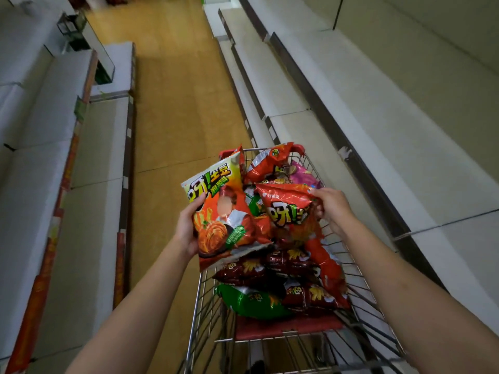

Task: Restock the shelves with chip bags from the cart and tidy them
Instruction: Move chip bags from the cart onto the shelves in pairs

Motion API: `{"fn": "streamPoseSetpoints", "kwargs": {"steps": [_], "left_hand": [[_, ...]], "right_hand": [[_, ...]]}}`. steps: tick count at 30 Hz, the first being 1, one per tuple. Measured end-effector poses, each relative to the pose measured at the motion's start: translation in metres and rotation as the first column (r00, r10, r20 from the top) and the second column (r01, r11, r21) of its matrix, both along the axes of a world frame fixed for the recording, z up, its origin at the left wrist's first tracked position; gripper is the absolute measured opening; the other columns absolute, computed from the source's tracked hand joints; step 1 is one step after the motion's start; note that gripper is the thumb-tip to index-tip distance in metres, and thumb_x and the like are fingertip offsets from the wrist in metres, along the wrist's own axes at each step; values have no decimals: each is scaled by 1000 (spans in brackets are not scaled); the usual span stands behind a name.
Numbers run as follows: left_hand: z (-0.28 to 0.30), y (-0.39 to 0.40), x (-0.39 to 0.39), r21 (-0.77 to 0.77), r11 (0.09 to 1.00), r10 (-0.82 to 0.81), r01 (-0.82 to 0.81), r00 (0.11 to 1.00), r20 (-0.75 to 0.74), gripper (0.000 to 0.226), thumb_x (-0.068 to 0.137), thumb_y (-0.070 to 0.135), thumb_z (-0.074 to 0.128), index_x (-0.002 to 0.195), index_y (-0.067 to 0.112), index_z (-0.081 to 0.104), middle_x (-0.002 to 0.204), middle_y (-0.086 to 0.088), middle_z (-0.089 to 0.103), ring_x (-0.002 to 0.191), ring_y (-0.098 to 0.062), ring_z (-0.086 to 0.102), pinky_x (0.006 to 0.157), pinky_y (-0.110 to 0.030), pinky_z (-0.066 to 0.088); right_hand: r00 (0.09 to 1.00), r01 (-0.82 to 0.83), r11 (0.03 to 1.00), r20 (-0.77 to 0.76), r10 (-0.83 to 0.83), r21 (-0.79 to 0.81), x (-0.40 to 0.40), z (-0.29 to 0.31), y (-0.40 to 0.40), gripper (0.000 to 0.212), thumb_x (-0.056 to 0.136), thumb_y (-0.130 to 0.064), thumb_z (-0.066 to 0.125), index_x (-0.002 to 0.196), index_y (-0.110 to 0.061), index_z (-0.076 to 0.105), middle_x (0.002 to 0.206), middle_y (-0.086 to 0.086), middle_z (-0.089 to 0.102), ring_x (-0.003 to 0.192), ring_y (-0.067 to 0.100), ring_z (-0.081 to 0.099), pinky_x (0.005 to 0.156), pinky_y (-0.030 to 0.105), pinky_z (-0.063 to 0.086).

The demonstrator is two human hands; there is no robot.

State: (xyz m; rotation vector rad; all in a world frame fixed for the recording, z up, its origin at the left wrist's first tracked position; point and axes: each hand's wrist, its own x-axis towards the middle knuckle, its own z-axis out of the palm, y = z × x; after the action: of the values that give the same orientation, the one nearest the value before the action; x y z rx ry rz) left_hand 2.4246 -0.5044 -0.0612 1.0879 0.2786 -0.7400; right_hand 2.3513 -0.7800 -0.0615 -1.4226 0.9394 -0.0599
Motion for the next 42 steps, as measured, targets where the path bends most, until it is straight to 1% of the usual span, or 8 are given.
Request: {"fn": "streamPoseSetpoints", "kwargs": {"steps": [4, 10, 15, 20, 25, 28, 37, 42], "left_hand": [[21, -4, -15, 0, 997, -76, 76, 997, 31, 32, 69, 37, 65, 86, 13, 75, 79, -7, 73, 66, -23, 70, 70, -31, 56], [54, -22, -57, 26, 916, -400, 400, 912, 87, 87, 11, 44, 94, 87, 8, 73, 78, -10, 73, 65, -23, 70, 63, -29, 58], [81, -35, -96, 126, 822, -570, 556, 799, 190, 100, 17, 54, 93, 103, 10, 64, 88, -7, 74, 77, -22, 70, 74, -32, 56], [103, -31, -137, 62, 883, -464, 465, 845, 266, 96, 22, 53, 93, 104, 10, 66, 91, -8, 74, 78, -22, 71, 74, -33, 55], [128, -20, -185, -144, 940, -262, 310, 924, 279, 47, 67, 43, 74, 101, 11, 69, 91, -9, 74, 80, -23, 72, 71, -33, 57], [145, -17, -211, -148, 949, -228, 278, 931, 286, 40, 75, 39, 68, 103, 11, 69, 96, -11, 73, 84, -26, 70, 80, -38, 55], [181, -3, -262, -112, 949, -241, 295, 907, 345, 29, 80, 31, 60, 98, 9, 68, 87, -11, 73, 75, -24, 70, 76, -38, 52], [185, 13, -266, 14, 952, -287, 305, 879, 380, 51, 67, 41, 74, 108, 11, 67, 96, -11, 73, 86, -27, 69, 87, -40, 50]], "right_hand": [[993, 98, 979, 40, -107, 179, -29, 27, 1, 30, 95, -7, 44, 66, -12, 48, 37, -8, 35, 29, 2, 28, 30, 14, 20], [991, 124, 968, 27, -133, 220, -71, 63, 21, 34, 92, -8, 41, 59, -15, 45, 35, -7, 37, 29, 4, 31, 34, 13, 24], [985, 143, 937, 49, -167, 318, -106, 91, 39, 30, 92, -11, 46, 62, -11, 49, 34, -4, 45, 26, 5, 39, 31, 11, 32], [976, 12, 986, 211, -47, 166, -159, 124, 53, 32, 95, -40, 53, 81, -13, 61, 62, 2, 58, 55, 11, 55, 53, 22, 45], [895, -279, 959, 347, 279, -53, -213, 150, 68, 23, 94, -25, 57, 115, -19, 59, 104, -1, 63, 99, 15, 56, 78, 29, 40], [865, -358, 921, 317, 389, -152, -240, 151, 78, 54, 89, -19, 64, 135, -32, 39, 122, 0, 57, 111, 17, 55, 93, 40, 45], [878, -224, 926, 349, 326, -303, -308, 170, 93, 92, 53, -59, 84, 130, -32, 42, 118, -4, 64, 108, 16, 63, 98, 46, 50], [906, -143, 962, 362, 221, -231, -332, 172, 78, 70, 64, -30, 88, 124, -18, 53, 108, 6, 70, 95, 24, 70, 89, 45, 55]]}}
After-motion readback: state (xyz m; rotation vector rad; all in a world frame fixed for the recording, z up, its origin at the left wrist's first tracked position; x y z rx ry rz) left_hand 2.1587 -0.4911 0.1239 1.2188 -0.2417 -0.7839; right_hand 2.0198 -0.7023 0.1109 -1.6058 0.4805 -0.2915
